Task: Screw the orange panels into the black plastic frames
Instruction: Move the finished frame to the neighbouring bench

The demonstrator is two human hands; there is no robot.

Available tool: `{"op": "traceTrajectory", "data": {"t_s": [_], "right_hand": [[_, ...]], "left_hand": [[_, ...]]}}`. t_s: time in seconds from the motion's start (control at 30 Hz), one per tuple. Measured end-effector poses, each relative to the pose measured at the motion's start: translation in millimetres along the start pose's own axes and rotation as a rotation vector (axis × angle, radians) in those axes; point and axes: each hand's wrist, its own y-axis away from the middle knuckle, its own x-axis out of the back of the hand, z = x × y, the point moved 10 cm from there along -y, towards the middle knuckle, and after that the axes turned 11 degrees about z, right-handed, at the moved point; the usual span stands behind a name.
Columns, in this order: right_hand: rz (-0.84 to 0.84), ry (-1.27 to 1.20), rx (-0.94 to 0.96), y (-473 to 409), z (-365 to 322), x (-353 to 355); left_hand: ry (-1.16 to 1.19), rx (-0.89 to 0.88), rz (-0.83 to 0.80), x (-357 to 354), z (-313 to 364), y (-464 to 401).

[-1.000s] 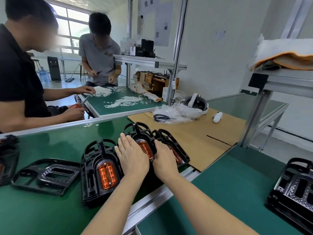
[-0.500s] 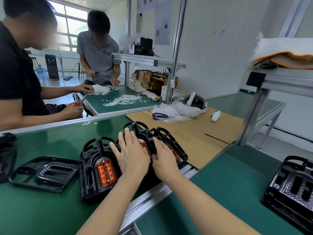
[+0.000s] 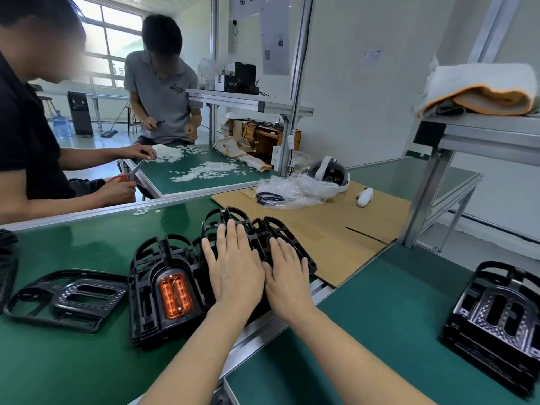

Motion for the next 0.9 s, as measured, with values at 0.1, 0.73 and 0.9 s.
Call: {"op": "traceTrajectory", "data": {"t_s": [0.1,0.73,0.9], "right_hand": [[0.020,0.038,-0.059,8,14,9],[0.308,0.159,-0.397,121,138,135],[0.438,0.272,-0.502,148,173,182]], "left_hand": [[0.037,-0.039,-0.005,-1,15,8],[0.547,-0.293,-0.278,-19,188,118],[0.703,-0.341,-0.407,-21,244,148]]}}
